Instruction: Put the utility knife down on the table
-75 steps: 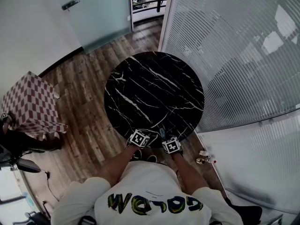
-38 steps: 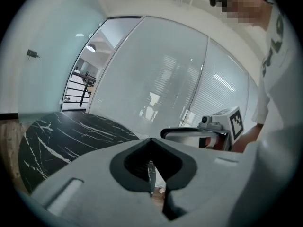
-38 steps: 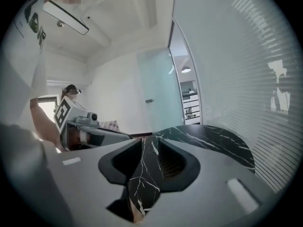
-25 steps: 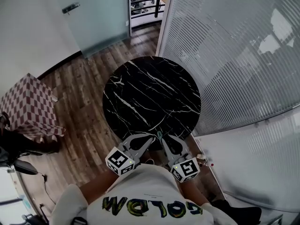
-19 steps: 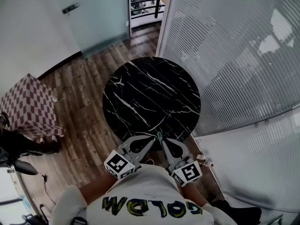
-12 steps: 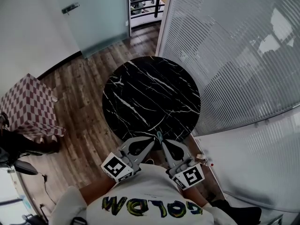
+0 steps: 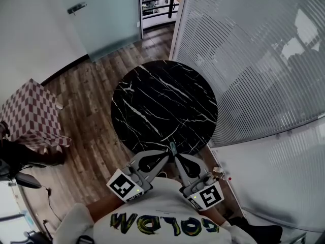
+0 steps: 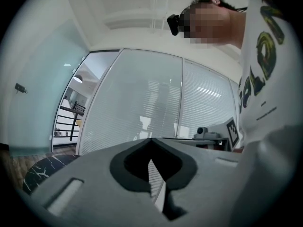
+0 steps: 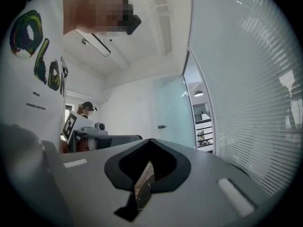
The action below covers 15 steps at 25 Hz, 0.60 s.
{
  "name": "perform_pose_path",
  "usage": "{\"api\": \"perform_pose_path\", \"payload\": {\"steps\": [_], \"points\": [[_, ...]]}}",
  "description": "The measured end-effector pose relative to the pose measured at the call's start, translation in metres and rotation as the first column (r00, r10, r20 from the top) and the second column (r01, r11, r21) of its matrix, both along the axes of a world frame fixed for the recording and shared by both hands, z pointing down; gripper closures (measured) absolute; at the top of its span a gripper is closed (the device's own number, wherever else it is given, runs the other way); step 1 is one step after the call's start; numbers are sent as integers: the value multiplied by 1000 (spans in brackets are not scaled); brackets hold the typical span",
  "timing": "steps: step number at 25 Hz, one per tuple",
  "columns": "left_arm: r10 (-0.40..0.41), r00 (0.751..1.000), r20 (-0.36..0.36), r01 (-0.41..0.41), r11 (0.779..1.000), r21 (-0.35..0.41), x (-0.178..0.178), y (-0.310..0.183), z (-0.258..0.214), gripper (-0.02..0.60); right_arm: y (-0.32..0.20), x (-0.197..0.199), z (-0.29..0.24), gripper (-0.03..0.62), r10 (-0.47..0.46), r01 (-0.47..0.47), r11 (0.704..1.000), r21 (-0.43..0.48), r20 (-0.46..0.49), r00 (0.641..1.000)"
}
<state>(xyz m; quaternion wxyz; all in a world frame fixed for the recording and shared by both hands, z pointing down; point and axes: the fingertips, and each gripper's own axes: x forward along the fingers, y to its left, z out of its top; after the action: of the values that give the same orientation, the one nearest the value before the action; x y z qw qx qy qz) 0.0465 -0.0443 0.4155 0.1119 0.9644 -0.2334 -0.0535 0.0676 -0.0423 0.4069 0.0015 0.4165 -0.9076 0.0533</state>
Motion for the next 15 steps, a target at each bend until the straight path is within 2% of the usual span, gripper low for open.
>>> {"api": "perform_pose_path", "payload": {"steps": [15], "points": [[-7,1000,30,7,1000,-9,4,-2,7,581,0,4,3,594,7,-7,1000,-6,-2,1000]]}}
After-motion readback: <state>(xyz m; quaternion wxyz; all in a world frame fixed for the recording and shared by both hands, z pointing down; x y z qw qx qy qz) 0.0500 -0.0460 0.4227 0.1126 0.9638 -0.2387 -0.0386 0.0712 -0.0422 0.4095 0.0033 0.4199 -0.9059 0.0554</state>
